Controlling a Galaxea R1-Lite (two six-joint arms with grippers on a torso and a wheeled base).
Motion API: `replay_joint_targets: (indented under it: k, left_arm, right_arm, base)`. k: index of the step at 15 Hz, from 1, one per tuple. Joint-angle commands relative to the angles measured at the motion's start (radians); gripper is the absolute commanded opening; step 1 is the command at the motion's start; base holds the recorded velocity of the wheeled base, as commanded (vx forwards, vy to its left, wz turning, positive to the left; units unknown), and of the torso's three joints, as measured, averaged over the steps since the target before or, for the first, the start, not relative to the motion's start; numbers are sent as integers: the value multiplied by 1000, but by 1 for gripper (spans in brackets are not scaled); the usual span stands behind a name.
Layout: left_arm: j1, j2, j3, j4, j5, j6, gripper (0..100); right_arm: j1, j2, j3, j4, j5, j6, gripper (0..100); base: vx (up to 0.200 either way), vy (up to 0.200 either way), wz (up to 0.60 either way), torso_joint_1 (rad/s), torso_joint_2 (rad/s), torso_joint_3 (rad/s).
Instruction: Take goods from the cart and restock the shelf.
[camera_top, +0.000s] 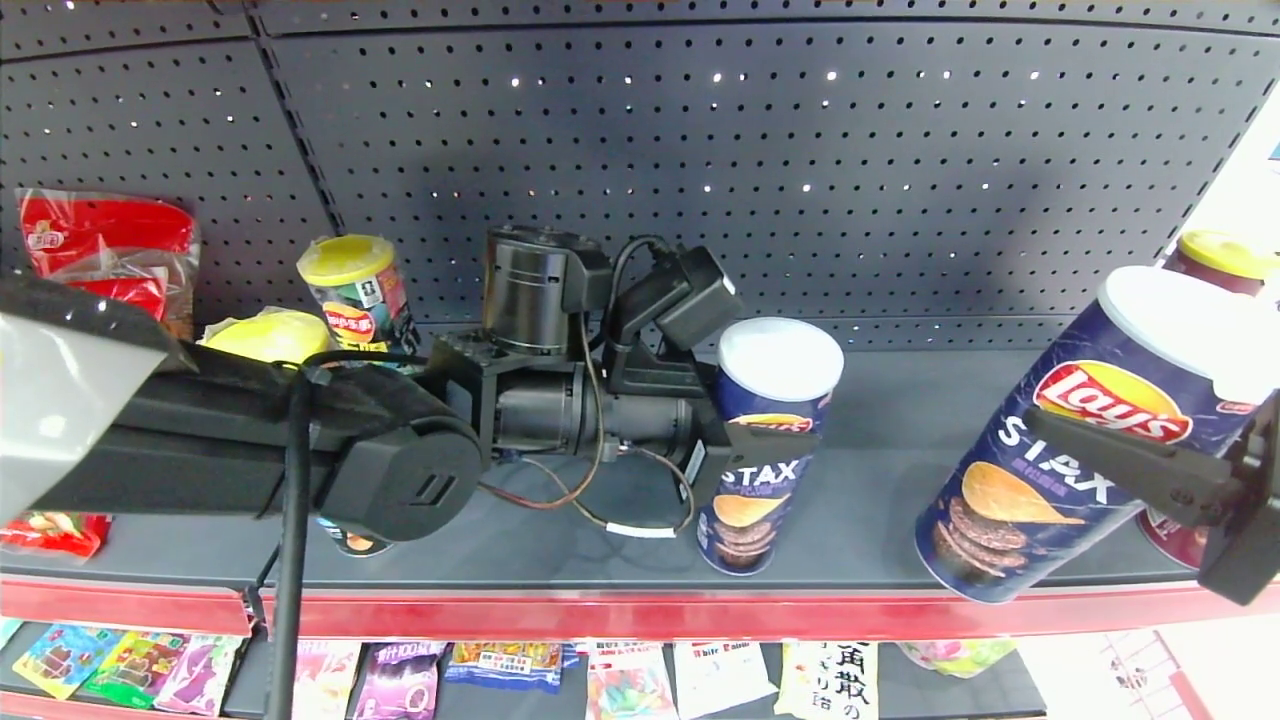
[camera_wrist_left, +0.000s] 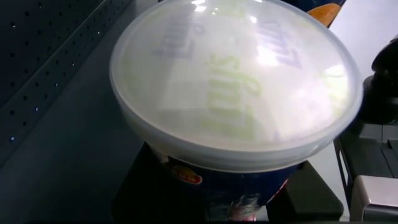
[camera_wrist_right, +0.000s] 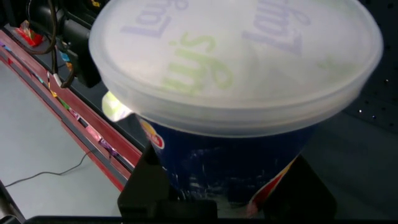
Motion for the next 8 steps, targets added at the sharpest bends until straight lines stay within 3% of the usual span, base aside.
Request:
replay_joint_targets:
  k: [1,8]
  left_arm:
    - [0,6,-1,1,4,0,0]
    - [-4,26,1,-51,21,-17,0]
  right_arm:
    - [2,1,0,0,0,0,0]
    - [2,7,-9,0,0,0,0]
  base:
    - [0,0,0,0,0,0]
    - [0,0,0,0,0,0]
